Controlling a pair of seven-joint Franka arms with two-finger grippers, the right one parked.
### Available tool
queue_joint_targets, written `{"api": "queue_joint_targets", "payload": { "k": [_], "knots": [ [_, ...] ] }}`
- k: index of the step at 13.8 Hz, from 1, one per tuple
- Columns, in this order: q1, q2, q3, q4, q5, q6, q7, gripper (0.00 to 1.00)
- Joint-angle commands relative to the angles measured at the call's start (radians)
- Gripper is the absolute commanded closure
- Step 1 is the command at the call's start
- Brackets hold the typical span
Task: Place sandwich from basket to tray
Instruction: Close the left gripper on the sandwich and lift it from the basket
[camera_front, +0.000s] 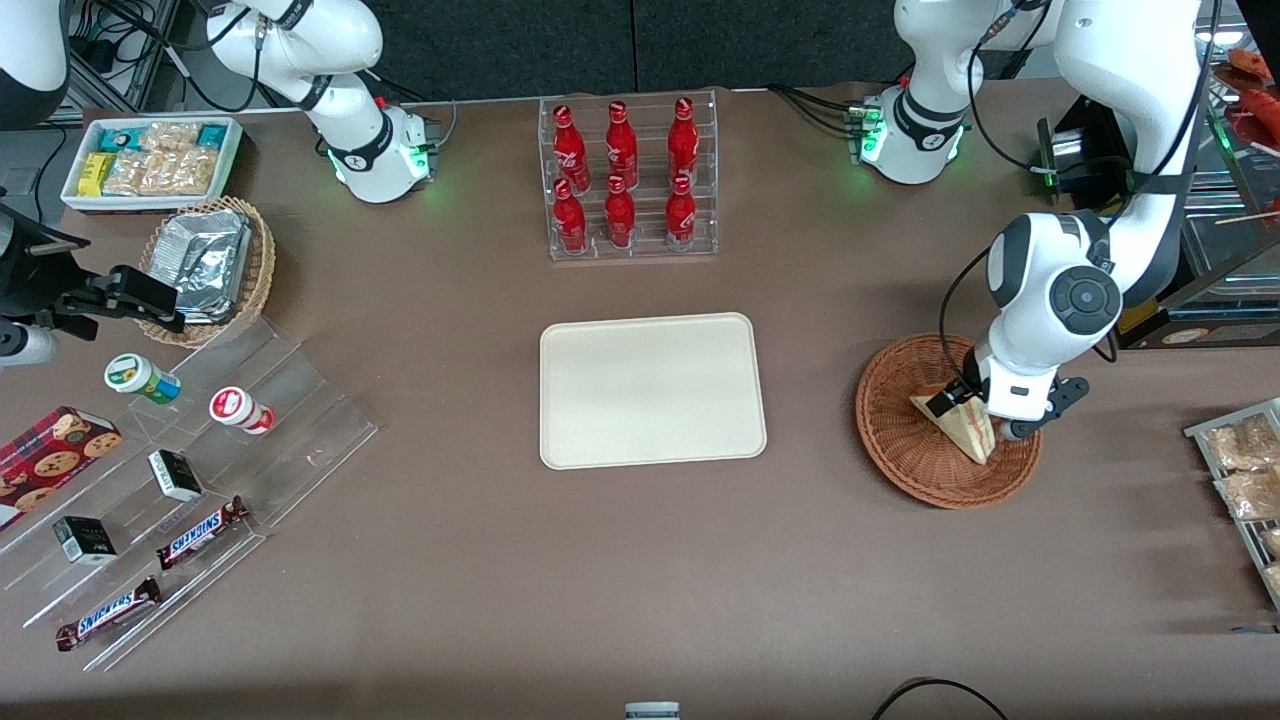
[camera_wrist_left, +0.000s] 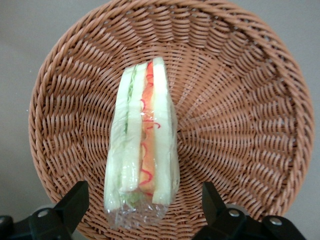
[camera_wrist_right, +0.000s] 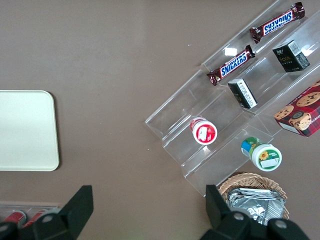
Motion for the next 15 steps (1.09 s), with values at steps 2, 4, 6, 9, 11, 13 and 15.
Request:
{"api": "queue_joint_targets", "payload": {
  "k": [2,4,6,9,11,13,15],
  "knots": [
    [0.005,0.019,0.004,-0.004,0.013,0.046,-0.025,0.00],
    [0.019,0.025,0.018,-0.002,0.010,0.069,-0.028,0.00],
    [0.019,0.049,0.018,-0.002,0.007,0.105,-0.070,0.00],
    [0.014,0.057,0.016,-0.005,0.010,0.112,-0.073,0.02],
    [0.010,0.056,0.016,-0.007,0.010,0.105,-0.074,0.01],
    [0.008,0.054,0.015,-0.007,0.012,0.091,-0.076,0.08],
    [0.008,0.045,0.015,-0.005,0.012,0.059,-0.074,0.54]
  ]
}}
